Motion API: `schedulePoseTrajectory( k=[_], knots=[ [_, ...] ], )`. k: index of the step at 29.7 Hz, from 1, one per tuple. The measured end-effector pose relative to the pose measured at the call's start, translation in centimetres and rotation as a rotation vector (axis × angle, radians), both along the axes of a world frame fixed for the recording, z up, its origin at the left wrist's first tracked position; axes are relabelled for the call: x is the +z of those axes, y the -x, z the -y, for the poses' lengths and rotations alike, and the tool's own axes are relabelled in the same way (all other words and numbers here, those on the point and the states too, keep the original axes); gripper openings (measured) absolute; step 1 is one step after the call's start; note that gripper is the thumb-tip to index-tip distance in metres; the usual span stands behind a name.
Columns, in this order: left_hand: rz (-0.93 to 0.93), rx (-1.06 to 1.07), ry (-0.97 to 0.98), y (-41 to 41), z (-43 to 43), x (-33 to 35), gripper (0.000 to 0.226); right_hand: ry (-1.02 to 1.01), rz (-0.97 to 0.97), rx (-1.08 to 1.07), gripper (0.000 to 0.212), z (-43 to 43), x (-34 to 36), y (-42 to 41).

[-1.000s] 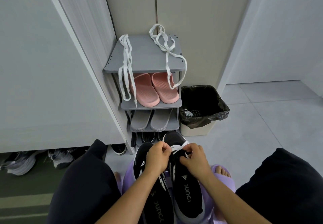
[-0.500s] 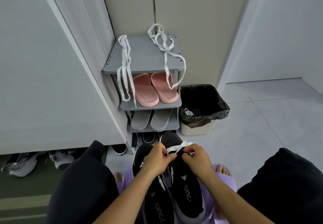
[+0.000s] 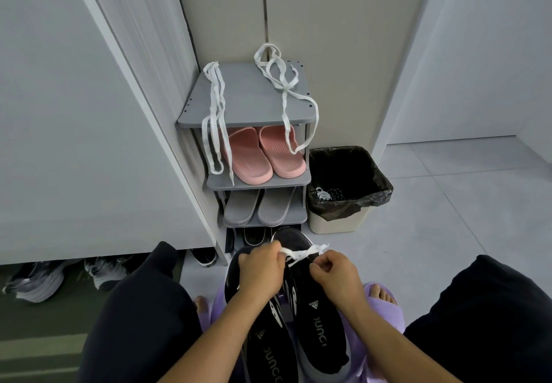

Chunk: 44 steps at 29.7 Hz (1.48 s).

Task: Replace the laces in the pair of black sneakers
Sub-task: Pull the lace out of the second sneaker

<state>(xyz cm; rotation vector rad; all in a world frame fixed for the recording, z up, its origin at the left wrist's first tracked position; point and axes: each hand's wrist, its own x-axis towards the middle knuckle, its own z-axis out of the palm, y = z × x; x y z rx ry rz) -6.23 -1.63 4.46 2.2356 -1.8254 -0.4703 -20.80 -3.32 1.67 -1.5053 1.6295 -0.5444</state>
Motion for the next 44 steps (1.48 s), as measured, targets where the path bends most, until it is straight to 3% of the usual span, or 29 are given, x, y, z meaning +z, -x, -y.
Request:
schedulePoseTrajectory(
  k=[3, 6, 8, 9, 11, 14, 15, 18, 20, 22, 25, 27, 29, 31, 33, 36, 41, 44],
  knots=[
    [-0.074, 0.108, 0.278, -1.6, 1.0, 1.2, 0.018, -0.001, -0.011, -0.002, 0.019, 0.0, -0.2, 0.0],
    [-0.135, 0.132, 0.021, -1.7, 0.8, 0.8, 0.024, 0.007, -0.014, -0.001, 0.018, 0.1, -0.2, -0.1],
    [-0.115, 0.043, -0.185, -0.4, 0.2, -0.6, 0.027, 0.021, -0.018, -0.003, 0.019, 0.1, -0.2, -0.3],
    [-0.093, -0.005, -0.198, 0.2, -0.1, -0.9, 0.026, 0.024, -0.021, -0.004, 0.019, 0.1, -0.3, -0.3],
    [-0.146, 0.032, -0.062, 0.0, 0.2, -0.7, 0.017, 0.02, -0.025, -0.007, 0.019, 0.1, -0.3, -0.2],
    [-0.355, 0.258, 0.167, -2.5, 1.3, 0.8, 0.02, 0.004, -0.038, -0.013, 0.017, 0.1, -0.4, -0.1],
    [-0.35, 0.266, 0.137, -3.2, 1.6, 1.3, 0.025, 0.002, -0.039, -0.01, 0.016, 0.1, -0.4, 0.0],
    [-0.14, 0.118, -0.226, -2.5, 1.0, 1.0, 0.034, 0.011, -0.03, 0.0, 0.016, 0.0, -0.3, -0.2],
    [-0.051, -0.022, -0.316, -0.7, 0.2, -0.6, 0.033, 0.015, -0.024, -0.002, 0.016, 0.0, -0.3, -0.3],
    [-0.067, -0.045, -0.228, 0.1, -0.2, -1.1, 0.02, 0.013, -0.02, -0.008, 0.016, 0.0, -0.4, -0.2],
    [-0.502, 0.318, 0.098, -1.7, 0.9, 0.9, 0.02, 0.007, -0.022, -0.012, 0.016, 0.0, -0.6, 0.0],
    [-0.622, 0.471, 0.288, -4.0, 1.8, 2.4, 0.019, 0.006, -0.026, -0.01, 0.015, 0.1, -0.5, 0.0],
    [-0.592, 0.431, 0.17, -5.1, 2.0, 2.4, 0.017, 0.005, -0.023, -0.005, 0.015, 0.1, -0.5, 0.0],
    [-0.454, 0.262, -0.162, -3.7, 1.2, 1.3, 0.024, 0.008, -0.018, -0.002, 0.014, 0.0, -0.4, -0.1],
    [-0.31, 0.096, -0.328, -1.5, 0.3, -0.2, 0.032, 0.019, -0.021, 0.007, 0.014, 0.0, -0.4, -0.1],
    [-0.177, 0.037, -0.297, -0.5, -0.1, -0.9, 0.028, 0.032, -0.025, 0.014, 0.014, 0.0, -0.4, -0.1],
    [-0.278, 0.181, -0.082, -2.1, 0.8, -0.1, 0.015, 0.024, -0.026, 0.015, 0.015, 0.0, -0.5, 0.0],
    [-0.313, 0.008, -0.206, -2.8, 0.5, 0.2, 0.009, 0.027, -0.024, 0.012, 0.015, 0.1, -0.5, 0.0]
  ],
)
